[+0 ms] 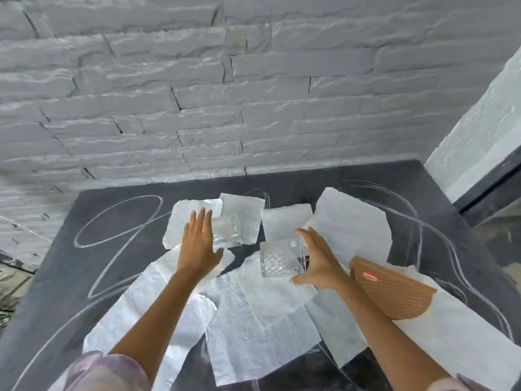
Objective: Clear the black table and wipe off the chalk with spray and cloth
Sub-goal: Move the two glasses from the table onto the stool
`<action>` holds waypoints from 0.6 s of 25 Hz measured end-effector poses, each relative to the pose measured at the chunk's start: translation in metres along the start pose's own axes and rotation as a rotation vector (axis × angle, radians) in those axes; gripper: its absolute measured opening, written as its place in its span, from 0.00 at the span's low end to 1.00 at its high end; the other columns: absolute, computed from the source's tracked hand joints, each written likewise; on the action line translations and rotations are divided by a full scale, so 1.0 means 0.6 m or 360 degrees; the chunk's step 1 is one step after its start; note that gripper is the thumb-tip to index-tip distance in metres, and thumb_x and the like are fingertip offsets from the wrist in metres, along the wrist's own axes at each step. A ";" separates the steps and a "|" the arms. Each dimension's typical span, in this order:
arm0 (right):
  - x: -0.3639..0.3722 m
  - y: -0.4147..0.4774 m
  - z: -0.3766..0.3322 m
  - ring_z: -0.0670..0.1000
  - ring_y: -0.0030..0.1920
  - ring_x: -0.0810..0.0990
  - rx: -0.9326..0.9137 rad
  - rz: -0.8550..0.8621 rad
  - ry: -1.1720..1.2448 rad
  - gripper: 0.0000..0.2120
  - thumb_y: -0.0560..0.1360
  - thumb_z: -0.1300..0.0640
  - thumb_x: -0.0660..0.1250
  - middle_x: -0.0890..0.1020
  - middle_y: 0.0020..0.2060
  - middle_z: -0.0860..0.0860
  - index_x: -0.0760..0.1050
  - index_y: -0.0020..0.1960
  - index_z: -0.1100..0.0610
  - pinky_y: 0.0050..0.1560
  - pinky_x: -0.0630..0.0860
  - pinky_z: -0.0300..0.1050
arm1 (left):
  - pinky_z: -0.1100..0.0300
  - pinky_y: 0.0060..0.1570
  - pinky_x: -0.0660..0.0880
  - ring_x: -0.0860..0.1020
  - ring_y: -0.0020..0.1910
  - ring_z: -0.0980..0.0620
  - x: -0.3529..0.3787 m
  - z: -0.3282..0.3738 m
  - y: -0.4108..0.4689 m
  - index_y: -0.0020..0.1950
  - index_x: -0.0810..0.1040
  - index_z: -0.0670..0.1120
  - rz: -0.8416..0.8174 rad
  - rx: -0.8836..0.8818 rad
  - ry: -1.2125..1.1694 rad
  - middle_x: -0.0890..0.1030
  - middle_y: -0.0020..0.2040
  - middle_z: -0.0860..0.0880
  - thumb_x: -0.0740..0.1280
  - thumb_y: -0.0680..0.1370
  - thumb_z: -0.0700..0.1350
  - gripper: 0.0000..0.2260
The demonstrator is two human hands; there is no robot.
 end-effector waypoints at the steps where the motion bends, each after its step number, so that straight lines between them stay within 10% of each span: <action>1: 0.003 0.005 0.011 0.49 0.76 0.48 0.0036 -0.0035 0.0054 0.52 0.59 0.53 0.80 0.51 0.76 0.49 0.53 0.74 0.46 0.74 0.54 0.51 | 0.45 0.74 0.47 0.46 0.76 0.41 0.009 -0.004 0.013 0.75 0.49 0.39 -0.0022 -0.0020 0.0042 0.52 0.77 0.41 0.71 0.71 0.48 0.42; 8: 0.017 0.021 0.043 0.47 0.66 0.66 0.0013 -0.0053 0.0327 0.45 0.58 0.56 0.78 0.66 0.66 0.45 0.59 0.69 0.46 0.61 0.67 0.40 | 0.41 0.72 0.44 0.62 0.72 0.41 0.044 0.005 0.060 0.74 0.58 0.40 -0.0074 0.0045 0.0194 0.67 0.71 0.40 0.77 0.64 0.52 0.46; 15: 0.018 0.032 -0.005 0.39 0.59 0.71 -0.0089 0.0176 0.0831 0.40 0.55 0.59 0.82 0.69 0.57 0.39 0.65 0.58 0.39 0.55 0.71 0.31 | 0.42 0.63 0.67 0.74 0.58 0.37 0.026 0.014 0.044 0.64 0.68 0.35 0.0146 -0.0068 -0.0086 0.76 0.59 0.37 0.81 0.56 0.44 0.41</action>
Point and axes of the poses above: each hand's wrist, its own y-axis towards the middle knuckle, its own x-axis out of the palm, z = x × y, the point moved 6 cm from there along y, towards the middle knuckle
